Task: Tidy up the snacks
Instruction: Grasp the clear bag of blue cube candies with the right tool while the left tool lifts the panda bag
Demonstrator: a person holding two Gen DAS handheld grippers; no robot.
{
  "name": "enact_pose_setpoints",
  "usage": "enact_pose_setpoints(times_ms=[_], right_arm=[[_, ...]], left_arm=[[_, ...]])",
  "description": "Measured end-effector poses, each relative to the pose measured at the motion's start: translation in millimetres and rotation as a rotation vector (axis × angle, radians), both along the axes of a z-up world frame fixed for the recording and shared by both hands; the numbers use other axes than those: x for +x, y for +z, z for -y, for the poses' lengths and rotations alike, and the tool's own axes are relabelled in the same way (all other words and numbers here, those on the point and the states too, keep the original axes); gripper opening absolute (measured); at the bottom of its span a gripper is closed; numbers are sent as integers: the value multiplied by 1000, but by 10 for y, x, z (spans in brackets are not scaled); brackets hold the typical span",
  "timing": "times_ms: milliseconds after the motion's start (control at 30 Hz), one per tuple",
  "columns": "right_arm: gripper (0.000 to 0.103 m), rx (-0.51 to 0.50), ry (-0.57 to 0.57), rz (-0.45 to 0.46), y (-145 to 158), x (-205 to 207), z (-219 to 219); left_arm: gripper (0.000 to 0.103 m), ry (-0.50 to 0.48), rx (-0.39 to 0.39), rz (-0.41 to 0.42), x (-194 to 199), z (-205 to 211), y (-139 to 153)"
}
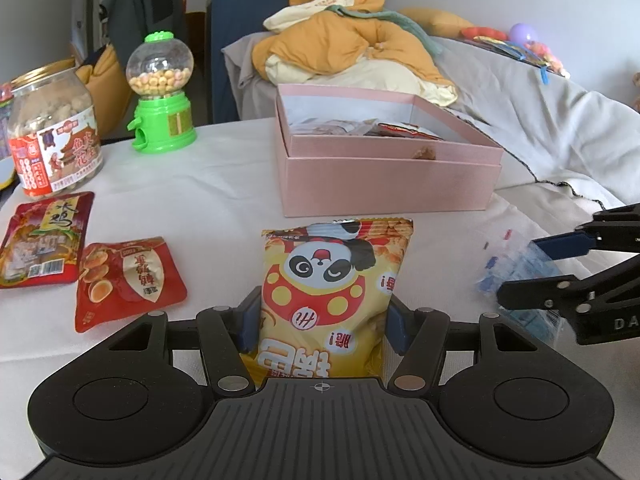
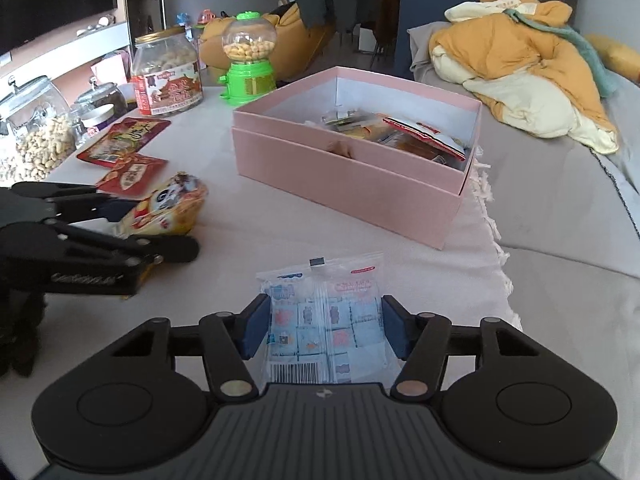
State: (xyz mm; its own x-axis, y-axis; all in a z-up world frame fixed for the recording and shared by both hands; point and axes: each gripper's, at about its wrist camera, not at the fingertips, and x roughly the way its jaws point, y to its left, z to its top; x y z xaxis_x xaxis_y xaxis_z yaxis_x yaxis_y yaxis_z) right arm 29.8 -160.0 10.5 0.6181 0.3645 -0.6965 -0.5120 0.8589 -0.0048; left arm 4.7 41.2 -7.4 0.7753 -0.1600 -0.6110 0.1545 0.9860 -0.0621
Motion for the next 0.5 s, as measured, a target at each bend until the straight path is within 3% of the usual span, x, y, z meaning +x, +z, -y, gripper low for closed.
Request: enact_pose_setpoints(times_ms=[333,500], right_arm=[[59,68,-47,34,150,-135,80],[58,122,-49,57,216,-169,146]], left_arm=[[61,-8,-69,-3,8,-93,92],[61,-39,-75,45,130,12,563]])
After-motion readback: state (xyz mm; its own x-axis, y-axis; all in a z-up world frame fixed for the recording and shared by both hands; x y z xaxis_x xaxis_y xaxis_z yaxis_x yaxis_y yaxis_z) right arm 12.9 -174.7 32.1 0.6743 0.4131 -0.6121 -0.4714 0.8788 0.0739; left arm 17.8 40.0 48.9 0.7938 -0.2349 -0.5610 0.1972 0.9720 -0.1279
